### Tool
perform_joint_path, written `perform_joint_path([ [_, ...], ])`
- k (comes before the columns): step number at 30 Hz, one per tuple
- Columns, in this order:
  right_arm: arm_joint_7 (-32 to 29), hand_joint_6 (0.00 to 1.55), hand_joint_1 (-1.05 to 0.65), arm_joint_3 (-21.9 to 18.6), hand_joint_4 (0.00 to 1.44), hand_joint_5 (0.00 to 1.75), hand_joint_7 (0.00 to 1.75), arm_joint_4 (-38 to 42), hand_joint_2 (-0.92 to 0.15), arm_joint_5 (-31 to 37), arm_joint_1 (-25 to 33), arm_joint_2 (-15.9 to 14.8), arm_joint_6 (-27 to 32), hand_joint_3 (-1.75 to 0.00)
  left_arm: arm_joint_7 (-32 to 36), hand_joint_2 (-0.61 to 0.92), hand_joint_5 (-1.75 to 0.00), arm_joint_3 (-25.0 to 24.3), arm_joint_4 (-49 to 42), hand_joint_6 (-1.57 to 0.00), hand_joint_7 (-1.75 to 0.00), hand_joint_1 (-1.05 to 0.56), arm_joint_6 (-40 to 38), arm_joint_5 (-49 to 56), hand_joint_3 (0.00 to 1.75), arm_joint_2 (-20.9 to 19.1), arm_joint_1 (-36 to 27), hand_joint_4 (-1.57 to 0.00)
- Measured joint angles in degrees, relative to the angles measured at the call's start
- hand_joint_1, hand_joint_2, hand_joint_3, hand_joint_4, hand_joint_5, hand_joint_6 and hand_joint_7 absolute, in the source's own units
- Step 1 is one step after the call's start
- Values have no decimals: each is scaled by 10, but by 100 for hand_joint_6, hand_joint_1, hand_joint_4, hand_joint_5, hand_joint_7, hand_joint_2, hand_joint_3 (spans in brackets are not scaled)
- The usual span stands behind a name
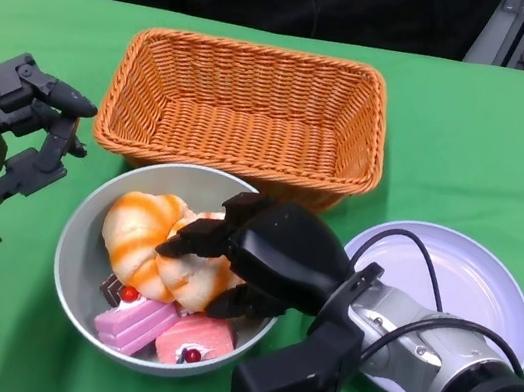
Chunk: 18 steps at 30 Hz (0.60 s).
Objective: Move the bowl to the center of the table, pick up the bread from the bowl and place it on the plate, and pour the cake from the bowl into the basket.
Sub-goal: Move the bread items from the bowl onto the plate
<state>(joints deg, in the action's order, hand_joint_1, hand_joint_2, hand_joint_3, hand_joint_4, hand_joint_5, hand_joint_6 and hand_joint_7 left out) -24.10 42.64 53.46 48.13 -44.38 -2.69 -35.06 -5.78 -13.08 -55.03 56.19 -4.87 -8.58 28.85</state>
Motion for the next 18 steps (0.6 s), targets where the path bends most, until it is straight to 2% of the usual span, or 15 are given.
perform_joint_path([
  [3,17,78,-9,-10,68,155,92,-8,-92,-11,3,-2,-5,-1,0,73,-148,0,0,-89,-111,-11,0,0,79,0,0,-88],
  [4,22,76,-9,-11,68,156,96,-10,-92,-14,3,-2,-7,0,0,73,-149,0,-1,-89,-111,-10,0,0,79,0,0,-87],
  [10,43,76,-8,-25,69,155,98,-28,-92,-24,14,-4,-9,-1,-8,74,-149,-1,-3,-88,-110,-10,0,-10,77,0,0,-87],
  [13,44,68,-7,-31,65,165,118,-29,-92,-25,15,-5,-16,-2,-10,75,-148,-1,-4,-88,-110,-10,0,-12,76,0,0,-87],
  [15,44,65,-6,-33,64,167,124,-30,-92,-25,16,-5,-23,-2,-10,75,-148,-1,-5,-89,-109,-10,0,-12,75,0,0,-87],
  [18,44,67,-7,-34,66,164,116,-30,-92,-25,17,-6,-27,-2,-11,75,-148,-1,-5,-89,-109,-11,0,-12,74,0,1,-87],
])
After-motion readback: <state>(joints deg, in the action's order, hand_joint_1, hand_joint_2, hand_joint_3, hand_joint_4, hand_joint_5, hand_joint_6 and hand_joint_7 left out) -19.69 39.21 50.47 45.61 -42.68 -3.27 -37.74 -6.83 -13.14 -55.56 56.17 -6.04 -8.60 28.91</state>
